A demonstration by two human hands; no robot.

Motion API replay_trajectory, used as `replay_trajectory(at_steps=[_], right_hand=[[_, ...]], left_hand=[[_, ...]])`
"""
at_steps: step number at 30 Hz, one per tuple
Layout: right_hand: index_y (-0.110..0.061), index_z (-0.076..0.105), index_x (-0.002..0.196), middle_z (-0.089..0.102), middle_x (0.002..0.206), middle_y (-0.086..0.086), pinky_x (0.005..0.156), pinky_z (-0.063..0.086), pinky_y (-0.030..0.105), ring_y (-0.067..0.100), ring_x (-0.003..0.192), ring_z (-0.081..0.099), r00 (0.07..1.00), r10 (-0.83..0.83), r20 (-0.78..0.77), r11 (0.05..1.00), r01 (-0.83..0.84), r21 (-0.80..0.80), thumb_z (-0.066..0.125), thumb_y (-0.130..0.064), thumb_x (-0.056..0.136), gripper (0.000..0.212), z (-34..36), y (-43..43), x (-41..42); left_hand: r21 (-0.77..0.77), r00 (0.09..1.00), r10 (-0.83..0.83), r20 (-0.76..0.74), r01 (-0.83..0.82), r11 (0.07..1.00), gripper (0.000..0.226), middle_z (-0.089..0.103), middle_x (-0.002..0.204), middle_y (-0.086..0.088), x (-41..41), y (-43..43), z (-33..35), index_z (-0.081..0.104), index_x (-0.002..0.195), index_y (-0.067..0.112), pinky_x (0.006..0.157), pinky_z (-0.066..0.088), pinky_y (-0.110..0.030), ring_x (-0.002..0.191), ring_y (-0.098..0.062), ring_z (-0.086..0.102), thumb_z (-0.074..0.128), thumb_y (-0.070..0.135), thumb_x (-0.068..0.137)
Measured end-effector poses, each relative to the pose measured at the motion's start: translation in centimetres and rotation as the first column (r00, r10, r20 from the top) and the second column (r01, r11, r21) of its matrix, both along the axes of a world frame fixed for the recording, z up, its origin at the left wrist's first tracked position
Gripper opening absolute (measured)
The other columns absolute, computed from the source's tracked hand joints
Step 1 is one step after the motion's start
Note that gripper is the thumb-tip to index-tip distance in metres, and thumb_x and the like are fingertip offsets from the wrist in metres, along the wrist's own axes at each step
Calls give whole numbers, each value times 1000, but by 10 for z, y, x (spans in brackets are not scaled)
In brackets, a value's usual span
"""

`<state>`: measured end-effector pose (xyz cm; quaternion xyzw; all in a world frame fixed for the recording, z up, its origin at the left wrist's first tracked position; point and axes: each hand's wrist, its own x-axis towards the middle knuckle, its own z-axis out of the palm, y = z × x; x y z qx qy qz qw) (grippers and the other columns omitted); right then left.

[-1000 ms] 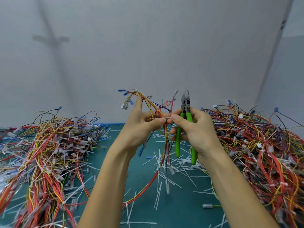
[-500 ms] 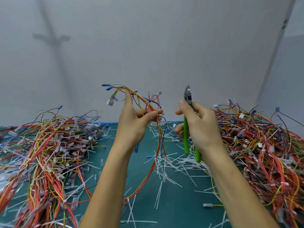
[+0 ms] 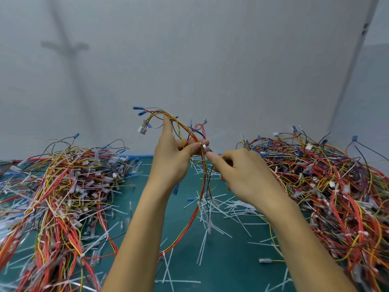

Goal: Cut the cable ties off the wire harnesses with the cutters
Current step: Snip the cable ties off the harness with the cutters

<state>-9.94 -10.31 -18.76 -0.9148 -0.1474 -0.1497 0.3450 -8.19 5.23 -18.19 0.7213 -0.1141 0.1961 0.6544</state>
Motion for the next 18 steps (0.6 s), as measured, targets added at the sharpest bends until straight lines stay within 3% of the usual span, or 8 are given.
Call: replay_trajectory(at_steps=[7,13,16,18], right_hand=[[-12,66,71,67,67,8,69,54,47,29,64,66,999,-22,35,999,23,-24,36,-67,91,66,-2,0,5],[-15,68,72,65,64,4,68,53,43,25,62,63,996,-35,76,999,37,-35,37,-66,93,63,-4,1,6],[-14,69,72,66,63,5,68,52,42,26,63,62,996,-33,86,999,35,-29,36,-66,93,64,-4,3,7],[-13,69,72,65,63,7,69,52,42,28,64,62,996,-28,87,999,30,-23,35,-65,93,66,-5,4,7]], left_hand=[[16,1000,-26,10,26,1000,92,76,74,7,-1,0,1,0,155,17,68,47,-7,77,-5,73,64,3,90],[45,999,-39,-8,40,998,89,77,84,2,0,-2,0,3,153,18,80,52,-17,84,-9,74,65,6,90],[56,1000,-22,-13,23,998,89,77,84,1,-1,-1,0,6,153,17,72,50,-10,82,-10,74,67,7,89],[58,1000,-6,-20,7,998,89,76,87,-9,0,0,0,5,153,18,71,50,-12,85,-19,74,67,6,89]])
